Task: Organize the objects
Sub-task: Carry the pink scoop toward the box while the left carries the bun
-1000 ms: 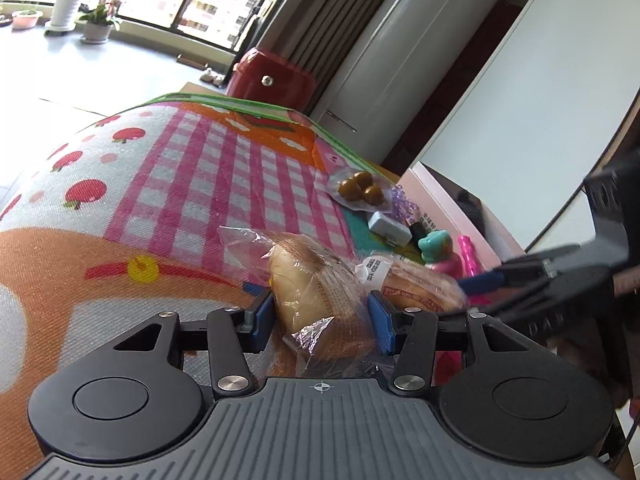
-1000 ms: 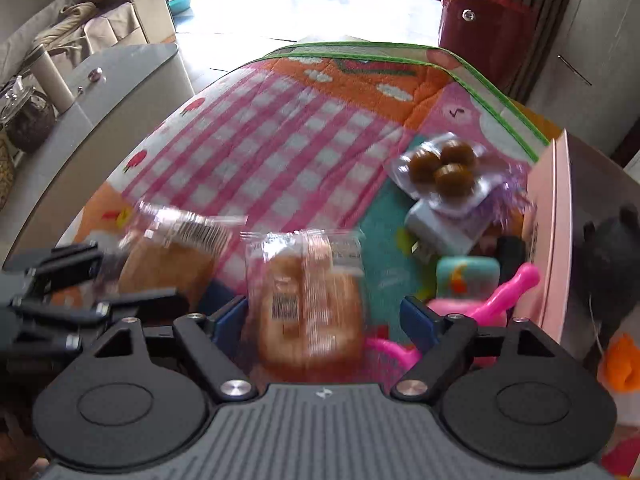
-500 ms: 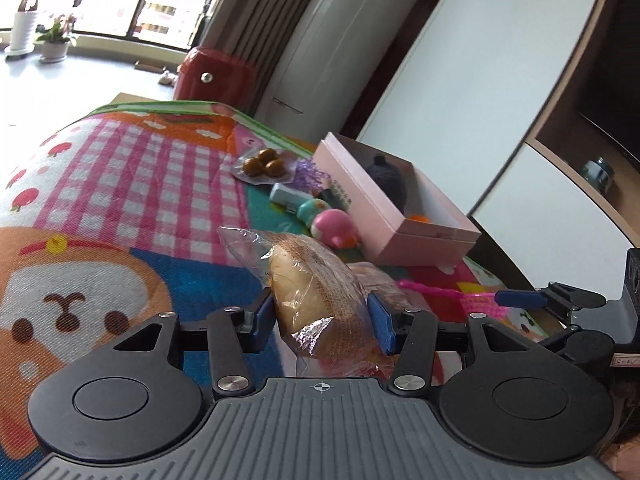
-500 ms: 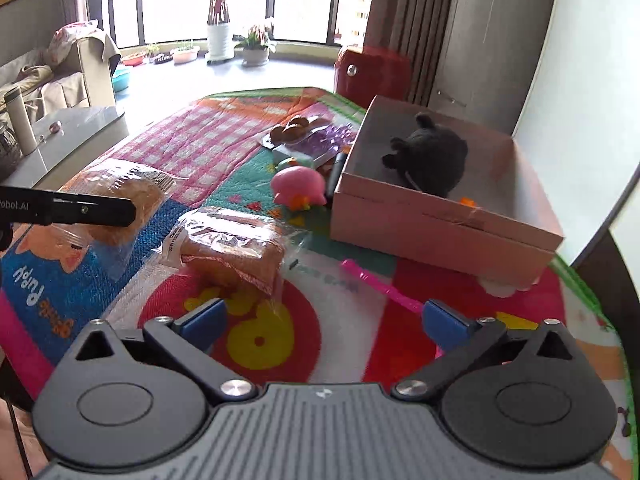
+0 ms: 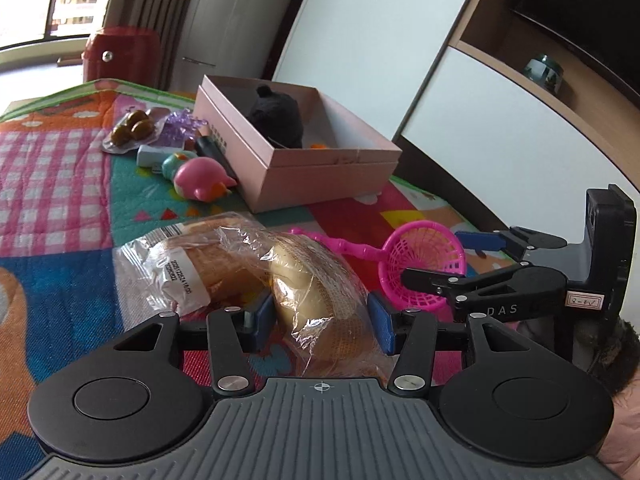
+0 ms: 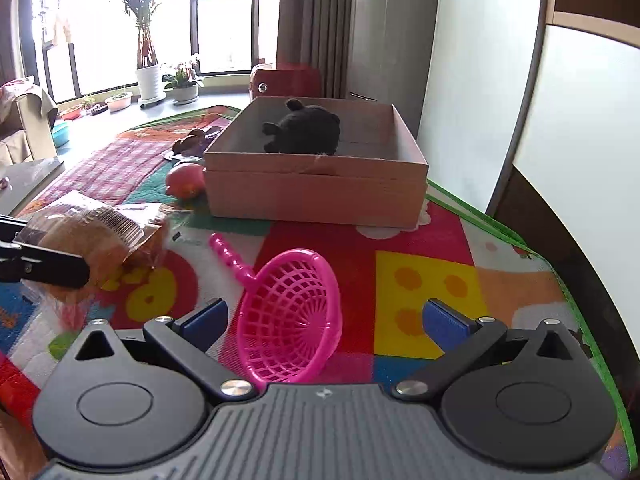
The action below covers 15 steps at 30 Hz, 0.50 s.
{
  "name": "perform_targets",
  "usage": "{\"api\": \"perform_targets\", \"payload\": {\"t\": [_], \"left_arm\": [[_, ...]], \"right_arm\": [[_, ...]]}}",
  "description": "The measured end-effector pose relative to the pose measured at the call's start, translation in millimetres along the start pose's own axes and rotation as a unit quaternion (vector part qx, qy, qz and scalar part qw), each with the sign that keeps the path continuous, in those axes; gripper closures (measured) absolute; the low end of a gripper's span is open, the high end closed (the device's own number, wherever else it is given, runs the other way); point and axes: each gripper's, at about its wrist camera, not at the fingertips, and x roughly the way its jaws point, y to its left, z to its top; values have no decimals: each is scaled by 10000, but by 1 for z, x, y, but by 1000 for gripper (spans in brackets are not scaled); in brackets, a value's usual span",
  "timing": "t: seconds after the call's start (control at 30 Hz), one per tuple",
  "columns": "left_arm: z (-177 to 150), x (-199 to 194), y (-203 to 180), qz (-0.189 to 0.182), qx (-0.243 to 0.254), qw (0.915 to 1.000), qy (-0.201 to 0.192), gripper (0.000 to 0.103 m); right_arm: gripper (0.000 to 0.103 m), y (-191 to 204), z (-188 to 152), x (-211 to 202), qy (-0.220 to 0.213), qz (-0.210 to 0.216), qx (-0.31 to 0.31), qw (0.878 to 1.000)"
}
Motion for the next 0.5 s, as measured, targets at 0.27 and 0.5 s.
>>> {"api": "perform_targets", "payload": {"t": [0.27,0.5], "left_arm": [[10,19,20,423,-220,9988,89,53],[16,-1,32,537,-454,9974,-176,54]], "right_arm": [[0,33,1,-2,149,875,22,9961],[0,54,5,-30,-390,513,-638,9959]]}}
